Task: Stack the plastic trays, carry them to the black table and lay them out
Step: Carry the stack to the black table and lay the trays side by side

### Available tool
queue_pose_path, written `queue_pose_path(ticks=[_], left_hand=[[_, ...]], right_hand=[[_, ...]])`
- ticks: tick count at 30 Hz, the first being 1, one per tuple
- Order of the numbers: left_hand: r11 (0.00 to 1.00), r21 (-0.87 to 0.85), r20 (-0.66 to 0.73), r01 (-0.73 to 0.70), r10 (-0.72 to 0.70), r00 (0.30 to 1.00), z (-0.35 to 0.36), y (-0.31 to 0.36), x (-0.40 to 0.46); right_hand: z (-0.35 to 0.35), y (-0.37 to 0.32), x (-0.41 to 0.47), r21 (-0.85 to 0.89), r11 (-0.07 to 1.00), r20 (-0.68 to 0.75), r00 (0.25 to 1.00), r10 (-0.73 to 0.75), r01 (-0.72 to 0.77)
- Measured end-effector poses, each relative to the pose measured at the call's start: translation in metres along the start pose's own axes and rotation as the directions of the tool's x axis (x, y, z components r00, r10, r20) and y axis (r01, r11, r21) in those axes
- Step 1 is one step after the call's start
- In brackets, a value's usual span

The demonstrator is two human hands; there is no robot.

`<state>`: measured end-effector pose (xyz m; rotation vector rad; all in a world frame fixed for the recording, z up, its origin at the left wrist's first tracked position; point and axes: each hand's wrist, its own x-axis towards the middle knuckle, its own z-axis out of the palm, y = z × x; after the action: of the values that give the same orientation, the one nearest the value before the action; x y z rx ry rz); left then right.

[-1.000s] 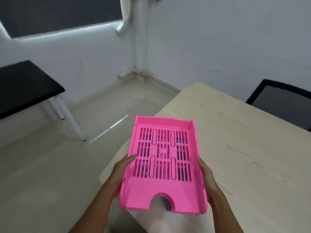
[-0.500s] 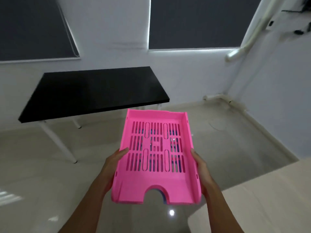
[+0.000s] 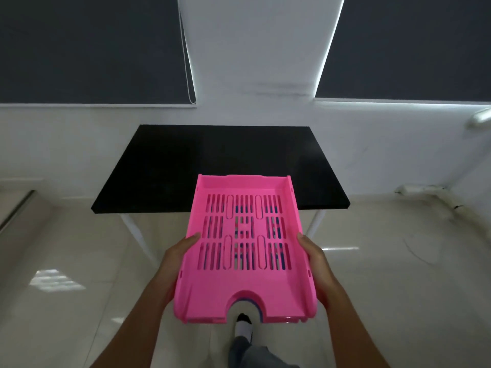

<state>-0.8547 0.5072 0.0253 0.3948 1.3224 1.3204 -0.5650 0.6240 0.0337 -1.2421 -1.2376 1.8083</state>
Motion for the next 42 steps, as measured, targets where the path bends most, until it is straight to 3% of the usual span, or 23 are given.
queue_pose_path(ticks=[12, 16, 22, 30, 37, 42], left_hand=[[0.998, -0.065, -0.117, -0.008, 0.0, 0.993, -0.019, 0.116, 0.204], [0.999, -0.038, -0.092, 0.009, -0.012, 0.996, -0.029, 0.146, 0.269], [0.997, -0.043, -0.088, 0.069, -0.073, 0.993, -0.047, 0.187, 0.355], [0.997, 0.042, -0.038, 0.057, -0.056, 0.998, -0.047, 0.212, 0.404], [0.949, 0.27, -0.054, -0.162, 0.183, 0.982, -0.021, 0.237, 0.416], [0.91, 0.329, -0.061, -0.251, 0.286, 0.956, 0.015, 0.263, 0.424]], right_hand=[[0.058, -0.098, 0.233, 0.043, 0.996, 0.078, 0.994, 0.073, -0.077], [0.073, -0.11, 0.297, 0.109, 0.989, 0.078, 0.992, 0.096, -0.104], [0.099, -0.124, 0.366, 0.174, 0.972, 0.014, 0.988, 0.157, -0.157], [0.104, -0.135, 0.417, 0.14, 0.975, -0.062, 0.981, 0.183, -0.173], [0.116, -0.167, 0.425, -0.181, 0.98, -0.098, 0.99, -0.099, 0.08], [0.099, -0.2, 0.435, -0.188, 0.963, -0.091, 0.973, -0.212, 0.192]])
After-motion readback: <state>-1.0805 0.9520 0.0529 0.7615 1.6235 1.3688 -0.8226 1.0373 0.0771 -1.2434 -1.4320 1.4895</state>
